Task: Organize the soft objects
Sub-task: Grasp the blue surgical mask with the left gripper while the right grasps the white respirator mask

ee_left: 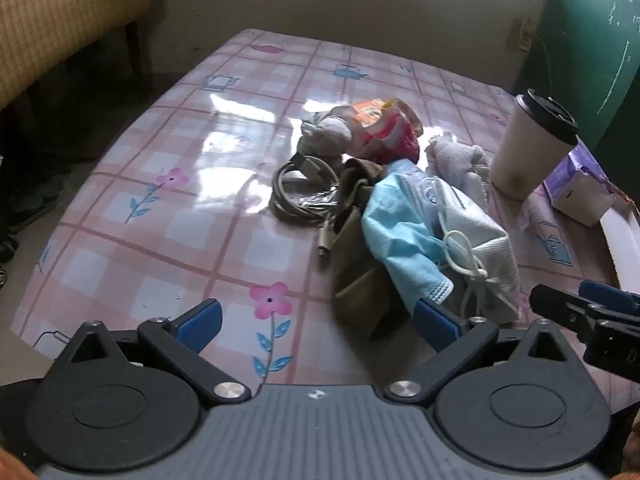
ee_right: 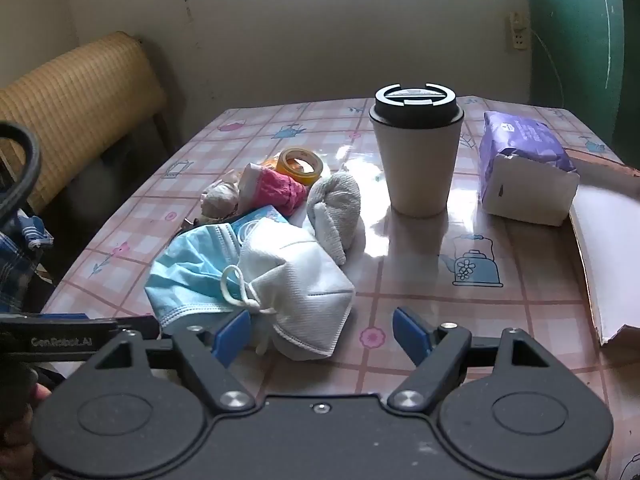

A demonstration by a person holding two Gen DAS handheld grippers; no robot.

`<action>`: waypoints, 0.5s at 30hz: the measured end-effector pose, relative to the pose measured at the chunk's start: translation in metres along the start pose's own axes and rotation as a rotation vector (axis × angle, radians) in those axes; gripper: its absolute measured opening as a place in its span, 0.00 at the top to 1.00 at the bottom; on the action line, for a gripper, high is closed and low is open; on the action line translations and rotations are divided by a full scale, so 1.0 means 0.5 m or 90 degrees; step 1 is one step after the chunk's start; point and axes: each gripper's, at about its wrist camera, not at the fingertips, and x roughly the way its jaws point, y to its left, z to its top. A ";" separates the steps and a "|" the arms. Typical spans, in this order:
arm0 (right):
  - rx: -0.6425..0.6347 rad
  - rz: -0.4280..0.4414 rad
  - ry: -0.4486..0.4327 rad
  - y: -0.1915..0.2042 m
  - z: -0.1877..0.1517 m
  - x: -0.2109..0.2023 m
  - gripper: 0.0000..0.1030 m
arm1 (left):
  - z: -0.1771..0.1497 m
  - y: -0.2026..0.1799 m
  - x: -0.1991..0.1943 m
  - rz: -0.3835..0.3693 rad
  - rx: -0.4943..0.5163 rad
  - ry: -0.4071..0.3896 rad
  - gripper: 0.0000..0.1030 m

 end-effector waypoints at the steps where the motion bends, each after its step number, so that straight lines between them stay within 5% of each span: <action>1: 0.000 0.001 0.001 -0.001 0.000 0.000 0.10 | 0.004 -0.006 0.004 -0.004 0.002 0.001 0.00; 15: 0.001 -0.003 -0.007 0.001 0.002 0.003 0.10 | 0.017 -0.032 0.008 -0.025 0.039 0.006 0.00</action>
